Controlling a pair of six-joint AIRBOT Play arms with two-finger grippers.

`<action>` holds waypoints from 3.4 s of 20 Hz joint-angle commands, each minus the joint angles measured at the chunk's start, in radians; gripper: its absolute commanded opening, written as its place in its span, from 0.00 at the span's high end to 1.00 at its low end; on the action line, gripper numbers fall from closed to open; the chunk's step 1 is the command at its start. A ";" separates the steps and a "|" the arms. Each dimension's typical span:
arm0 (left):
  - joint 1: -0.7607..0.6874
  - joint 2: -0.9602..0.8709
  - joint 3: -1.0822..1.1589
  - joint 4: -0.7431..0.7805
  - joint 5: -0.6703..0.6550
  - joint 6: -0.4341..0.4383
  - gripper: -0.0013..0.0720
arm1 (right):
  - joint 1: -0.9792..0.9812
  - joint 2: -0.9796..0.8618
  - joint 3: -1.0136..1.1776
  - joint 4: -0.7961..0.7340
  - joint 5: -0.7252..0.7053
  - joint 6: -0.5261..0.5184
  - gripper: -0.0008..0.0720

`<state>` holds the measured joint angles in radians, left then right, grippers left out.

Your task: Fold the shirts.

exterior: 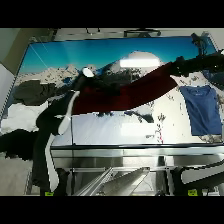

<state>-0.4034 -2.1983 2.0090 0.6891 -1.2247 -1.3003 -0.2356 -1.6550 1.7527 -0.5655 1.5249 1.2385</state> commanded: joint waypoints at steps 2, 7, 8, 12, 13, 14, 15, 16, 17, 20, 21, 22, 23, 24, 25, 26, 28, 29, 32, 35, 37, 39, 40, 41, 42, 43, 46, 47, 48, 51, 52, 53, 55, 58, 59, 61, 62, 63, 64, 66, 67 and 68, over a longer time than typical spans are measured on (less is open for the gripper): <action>-0.109 -0.094 0.055 -0.011 0.095 -0.048 0.97 | 0.000 0.039 0.018 0.124 0.021 0.004 0.96; -0.051 -0.093 0.062 -0.178 0.050 -0.041 0.96 | 0.003 0.038 0.018 0.125 0.021 0.005 0.96; -0.029 -0.085 0.087 -0.256 -0.021 -0.015 0.96 | 0.007 0.038 0.018 0.126 0.021 0.010 0.96; 0.173 0.101 0.049 -0.710 -0.357 0.116 0.97 | 0.084 0.036 0.017 0.126 -0.016 0.019 0.96; 0.244 0.177 0.009 -0.855 -0.429 0.146 0.97 | 0.132 0.031 0.017 0.125 -0.051 0.019 0.96; 0.308 0.246 -0.017 -0.990 -0.491 0.177 0.97 | 0.186 0.023 0.016 0.125 -0.091 0.018 0.96; 0.374 0.314 -0.027 -1.114 -0.552 0.196 0.97 | 0.254 0.010 0.016 0.126 -0.151 0.008 0.96; 0.431 0.375 -0.027 -1.196 -0.591 0.202 0.97 | 0.325 -0.008 0.016 0.126 -0.222 -0.003 0.96; 0.489 0.439 -0.027 -1.238 -0.608 0.221 0.97 | 0.406 -0.035 0.016 0.126 -0.310 -0.011 0.96; 0.633 0.586 -0.027 -1.226 -0.609 0.285 0.96 | 0.652 -0.156 0.016 0.145 -0.600 -0.026 0.96; 0.669 0.618 -0.027 -1.212 -0.609 0.288 0.96 | 0.723 -0.204 0.017 0.156 -0.694 -0.043 0.96; 0.700 0.641 -0.027 -1.186 -0.608 0.289 0.96 | 0.786 -0.255 0.017 0.176 -0.782 -0.058 0.96; 0.726 0.657 -0.027 -1.157 -0.608 0.289 0.95 | 0.843 -0.310 0.017 0.211 -0.870 -0.100 0.96; 0.743 0.666 -0.027 -1.139 -0.610 0.288 0.95 | 0.886 -0.362 0.017 0.258 -0.941 -0.140 0.85; 0.756 0.670 -0.027 -1.128 -0.616 0.288 0.95 | 0.910 -0.402 0.017 0.312 -0.981 -0.156 0.55; 0.762 0.670 -0.027 -1.129 -0.620 0.285 0.95 | 0.916 -0.431 0.017 0.369 -0.987 -0.155 0.30; 0.767 0.670 -0.028 -1.128 -0.618 0.285 0.96 | 0.881 -0.434 0.017 0.406 -0.928 -0.156 0.25; 0.767 0.670 -0.028 -1.128 -0.616 0.285 0.95 | 0.840 -0.420 0.017 0.405 -0.862 -0.166 0.33; 0.766 0.670 -0.028 -1.124 -0.616 0.286 0.96 | 0.638 -0.352 0.017 0.339 -0.562 -0.143 0.48; 0.763 0.670 -0.043 -1.078 -0.608 0.286 0.96 | 0.426 -0.303 0.016 0.140 -0.309 0.014 0.48; 0.749 0.670 -0.083 -1.047 -0.608 0.285 0.96 | 0.346 -0.299 0.014 -0.076 -0.237 0.134 0.23; 0.727 0.670 -0.131 -1.048 -0.607 0.285 0.96 | 0.330 -0.310 -0.003 -0.223 -0.232 0.195 0.16; 0.716 0.670 -0.154 -1.048 -0.604 0.285 0.96 | 0.335 -0.325 -0.006 -0.240 -0.238 0.195 0.16; 0.708 0.669 -0.172 -1.047 -0.596 0.287 0.96 | 0.342 -0.344 -0.006 -0.235 -0.244 0.194 0.16; 0.705 0.669 -0.184 -1.047 -0.589 0.290 0.96 | 0.353 -0.365 -0.006 -0.235 -0.249 0.190 0.16; 0.705 0.669 -0.191 -1.047 -0.585 0.290 0.96 | 0.367 -0.384 -0.006 -0.235 -0.253 0.184 0.16; 0.710 0.668 -0.192 -1.047 -0.587 0.290 0.96 | 0.415 -0.434 -0.005 -0.235 -0.280 0.154 0.16; 0.710 0.668 -0.192 -1.047 -0.591 0.290 0.96 | 0.428 -0.446 -0.005 -0.224 -0.288 0.145 0.16; 0.709 0.668 -0.192 -1.047 -0.592 0.290 0.96 | 0.439 -0.457 -0.005 -0.187 -0.287 0.129 0.16; 0.709 0.668 -0.192 -1.047 -0.591 0.290 0.96 | 0.450 -0.460 -0.002 0.065 -0.277 -0.003 0.73; 0.709 0.668 -0.192 -1.047 -0.590 0.290 0.96 | 0.449 -0.452 0.003 0.153 -0.267 -0.039 0.93; 0.709 0.668 -0.192 -1.047 -0.589 0.290 0.96 | 0.445 -0.436 0.018 0.185 -0.263 -0.059 0.96; 0.708 0.668 -0.192 -1.047 -0.588 0.290 0.96 | 0.418 -0.383 0.069 0.163 -0.271 -0.057 0.96; 0.708 0.668 -0.192 -1.047 -0.579 0.289 0.96 | 0.300 -0.288 0.181 0.158 -0.280 0.021 0.96; 0.708 0.668 -0.192 -1.046 -0.579 0.290 0.96 | 0.245 -0.249 0.198 0.158 -0.288 0.092 0.96; 0.708 0.668 -0.192 -1.047 -0.579 0.290 0.96 | 0.129 -0.175 0.199 0.158 -0.294 0.233 0.96; 0.708 0.668 -0.192 -1.046 -0.579 0.290 0.96 | 0.071 -0.143 0.199 0.158 -0.291 0.271 0.96; 0.708 0.668 -0.192 -1.047 -0.580 0.289 0.96 | 0.007 -0.108 0.199 0.158 -0.277 0.282 0.96; 0.708 0.668 -0.192 -1.047 -0.584 0.289 0.96 | -0.056 -0.078 0.198 0.156 -0.259 0.288 0.96; 0.708 0.668 -0.192 -1.046 -0.600 0.289 0.96 | -0.193 -0.019 0.197 0.092 -0.217 0.347 0.96; 0.706 0.668 -0.192 -1.046 -0.604 0.289 0.96 | -0.261 0.012 0.196 0.000 -0.191 0.415 0.96; 0.705 0.668 -0.192 -1.046 -0.608 0.289 0.96 | -0.315 0.042 0.196 -0.118 -0.153 0.472 0.96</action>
<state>0.3038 -1.5299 1.8172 -0.3580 -1.8187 -1.0111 -0.3820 -1.6974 1.9461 -0.4900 1.2964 1.5562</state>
